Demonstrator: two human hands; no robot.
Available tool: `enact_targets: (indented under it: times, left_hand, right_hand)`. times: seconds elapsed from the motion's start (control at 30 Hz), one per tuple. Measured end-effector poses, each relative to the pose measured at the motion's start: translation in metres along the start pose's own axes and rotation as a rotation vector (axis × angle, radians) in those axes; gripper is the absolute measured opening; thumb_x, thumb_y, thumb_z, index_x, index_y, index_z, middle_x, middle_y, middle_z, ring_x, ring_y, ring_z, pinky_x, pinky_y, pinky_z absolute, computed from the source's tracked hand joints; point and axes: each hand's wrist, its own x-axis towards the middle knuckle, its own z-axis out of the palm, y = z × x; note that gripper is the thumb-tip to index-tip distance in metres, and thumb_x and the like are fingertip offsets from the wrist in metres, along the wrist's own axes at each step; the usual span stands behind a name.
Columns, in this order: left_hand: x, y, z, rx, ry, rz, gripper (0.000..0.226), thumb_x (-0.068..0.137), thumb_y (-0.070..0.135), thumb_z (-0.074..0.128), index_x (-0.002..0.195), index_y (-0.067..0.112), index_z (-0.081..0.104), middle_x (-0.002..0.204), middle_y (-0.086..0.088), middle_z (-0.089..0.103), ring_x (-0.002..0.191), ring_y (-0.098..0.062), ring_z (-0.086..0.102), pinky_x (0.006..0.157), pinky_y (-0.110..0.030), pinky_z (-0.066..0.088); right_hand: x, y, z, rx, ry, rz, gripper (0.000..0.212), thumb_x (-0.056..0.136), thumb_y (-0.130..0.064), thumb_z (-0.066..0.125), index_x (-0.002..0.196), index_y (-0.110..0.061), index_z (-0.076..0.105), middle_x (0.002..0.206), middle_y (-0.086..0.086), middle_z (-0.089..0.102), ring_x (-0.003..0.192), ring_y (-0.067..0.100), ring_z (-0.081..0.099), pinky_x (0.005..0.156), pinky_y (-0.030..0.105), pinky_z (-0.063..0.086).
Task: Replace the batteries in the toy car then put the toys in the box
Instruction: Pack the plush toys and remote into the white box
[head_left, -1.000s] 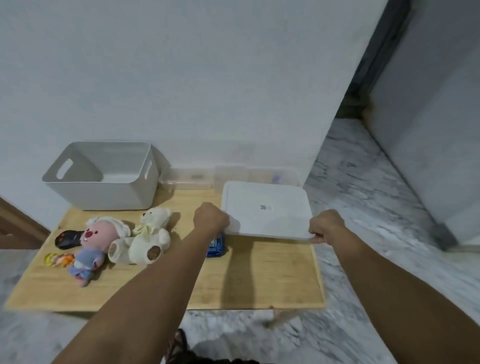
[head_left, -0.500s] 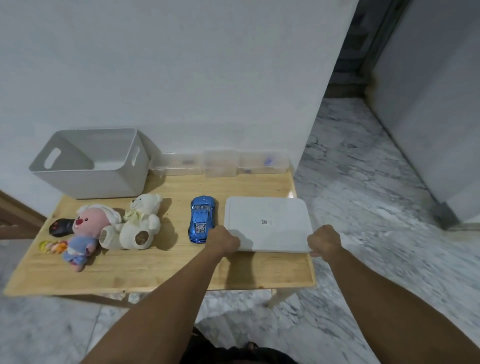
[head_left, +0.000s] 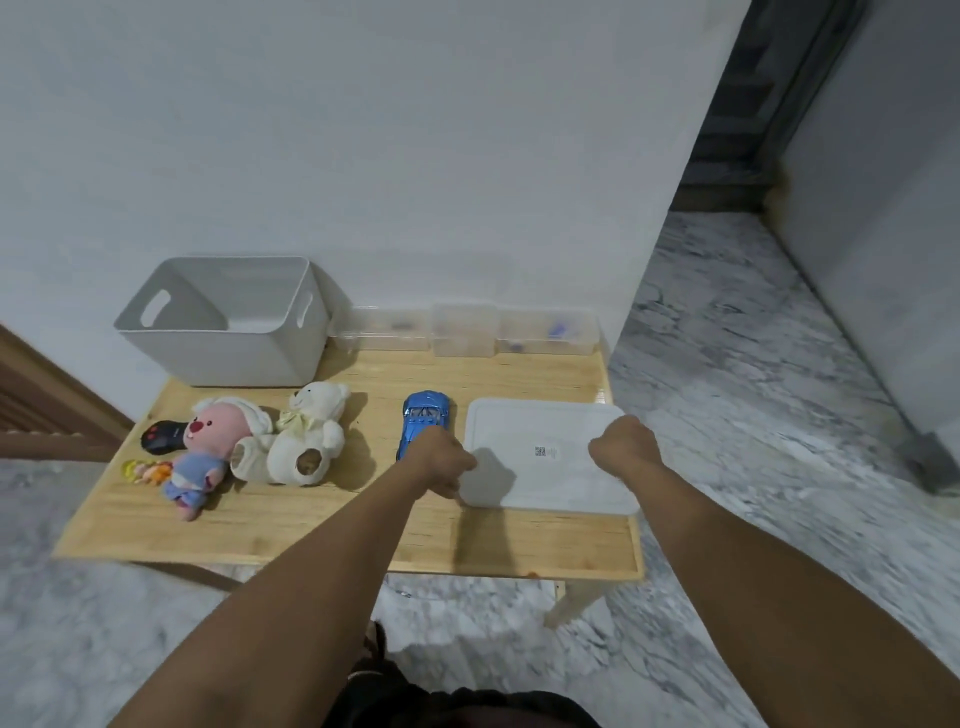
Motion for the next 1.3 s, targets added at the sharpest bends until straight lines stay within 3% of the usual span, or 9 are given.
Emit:
enact_targets:
  times: [0.13,0.43,0.57,0.67,0.77,0.87,1.0,1.17,1.3]
  left_hand:
    - [-0.004,-0.004,-0.048,-0.001,0.097,0.007,0.011,0.083,0.005,0.063,0.082,-0.005,0.065,0.08,-0.029,0.069,0.055,-0.03,0.065,0.068,-0.049,0.061]
    - [-0.006,-0.041,-0.169,0.096,0.315,-0.013,0.018,0.082,0.01,0.069,0.09,-0.006,0.07,0.08,-0.019,0.067,0.058,-0.027,0.062,0.061,-0.035,0.058]
    - [0.008,-0.075,-0.217,0.199,0.411,-0.046,0.009,0.074,0.007,0.071,0.078,0.0,0.068,0.073,-0.015,0.064,0.061,-0.027,0.061,0.058,-0.032,0.054]
    - [0.019,-0.101,-0.245,0.312,0.452,-0.065,0.016,0.074,0.008,0.067,0.09,0.007,0.064,0.091,-0.014,0.063,0.084,-0.028,0.064,0.07,-0.033,0.054]
    - [0.035,-0.133,-0.263,0.384,0.417,-0.11,0.048,0.08,0.015,0.065,0.126,0.009,0.055,0.128,-0.014,0.053,0.117,-0.031,0.054,0.096,-0.038,0.05]
    - [0.048,-0.158,-0.274,0.45,0.306,-0.134,0.066,0.083,0.027,0.064,0.144,0.016,0.04,0.143,-0.014,0.04,0.13,-0.031,0.043,0.108,-0.039,0.04]
    - [0.053,-0.17,-0.276,0.535,0.138,-0.069,0.049,0.073,0.037,0.068,0.116,0.018,0.057,0.119,-0.006,0.062,0.111,-0.026,0.059,0.095,-0.035,0.05]
    - [0.066,-0.183,-0.275,0.594,0.09,-0.001,0.069,0.072,0.05,0.064,0.133,0.029,0.038,0.121,-0.012,0.047,0.114,-0.036,0.051,0.096,-0.047,0.047]
    - [0.074,-0.188,-0.277,0.616,0.115,0.078,0.071,0.077,0.045,0.066,0.139,0.026,0.036,0.123,-0.012,0.044,0.115,-0.033,0.048,0.096,-0.041,0.045]
  right_hand:
    - [-0.003,-0.054,0.007,-0.054,-0.151,-0.129,0.024,0.077,-0.014,0.071,0.069,-0.009,0.049,0.067,0.002,0.052,0.058,0.016,0.051,0.05,0.025,0.04]
    - [-0.029,-0.174,0.07,-0.064,-0.39,-0.317,0.019,0.077,-0.015,0.074,0.076,-0.006,0.058,0.08,0.011,0.063,0.077,0.025,0.066,0.066,0.035,0.056]
    - [-0.041,-0.221,0.106,-0.072,-0.426,-0.354,0.029,0.076,-0.017,0.078,0.067,-0.006,0.052,0.066,0.013,0.057,0.058,0.027,0.056,0.052,0.031,0.048]
    - [-0.05,-0.248,0.138,-0.043,-0.458,-0.317,0.027,0.076,-0.016,0.077,0.067,-0.006,0.053,0.066,0.012,0.056,0.054,0.024,0.053,0.046,0.027,0.04]
    - [-0.061,-0.27,0.172,-0.065,-0.458,-0.307,0.023,0.074,-0.02,0.075,0.078,-0.005,0.058,0.078,0.012,0.06,0.058,0.024,0.053,0.047,0.026,0.04]
    - [-0.071,-0.286,0.203,-0.258,-0.376,-0.415,0.054,0.075,-0.042,0.073,0.116,-0.01,0.057,0.113,0.009,0.063,0.099,0.028,0.061,0.07,0.029,0.046]
    - [-0.08,-0.298,0.236,-0.356,-0.342,-0.413,0.087,0.071,-0.055,0.069,0.143,-0.021,0.033,0.137,0.007,0.051,0.124,0.031,0.048,0.093,0.037,0.046]
    - [-0.083,-0.304,0.26,-0.415,-0.301,-0.274,0.096,0.078,-0.05,0.066,0.151,-0.032,0.008,0.137,0.009,0.049,0.122,0.034,0.049,0.086,0.041,0.048]
    - [-0.08,-0.302,0.269,-0.398,-0.184,-0.231,0.079,0.081,-0.038,0.061,0.146,-0.032,0.018,0.124,0.01,0.057,0.111,0.035,0.057,0.087,0.043,0.05]
